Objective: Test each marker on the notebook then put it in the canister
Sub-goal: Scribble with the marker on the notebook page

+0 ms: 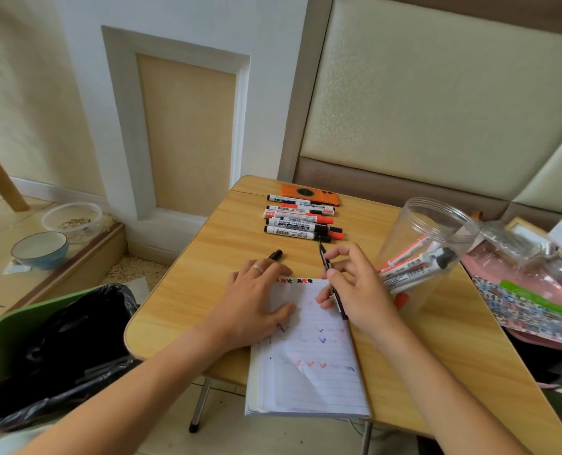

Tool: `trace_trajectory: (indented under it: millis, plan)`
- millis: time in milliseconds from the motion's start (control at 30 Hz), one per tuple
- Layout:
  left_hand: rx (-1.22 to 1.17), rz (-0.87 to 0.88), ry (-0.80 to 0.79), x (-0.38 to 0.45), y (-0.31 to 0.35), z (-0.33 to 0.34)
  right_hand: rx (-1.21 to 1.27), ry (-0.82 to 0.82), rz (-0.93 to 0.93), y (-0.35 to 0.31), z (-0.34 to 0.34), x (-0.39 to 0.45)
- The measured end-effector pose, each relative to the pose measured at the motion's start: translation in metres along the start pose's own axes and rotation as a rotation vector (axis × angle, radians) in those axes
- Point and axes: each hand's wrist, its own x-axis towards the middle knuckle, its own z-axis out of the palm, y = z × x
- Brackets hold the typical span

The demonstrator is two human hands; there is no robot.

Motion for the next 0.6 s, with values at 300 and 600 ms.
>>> trace_trajectory:
  millis: [300,600]
  plan:
    - [0.086,0.096,-0.167,-0.001,0.003,-0.003,0.408,-0.043,0.155,0.007,-0.008,0.008]
    - [0.111,0.110,-0.221,-0.002,0.006,-0.005,0.110,0.076,0.088,0.015,-0.003,0.018]
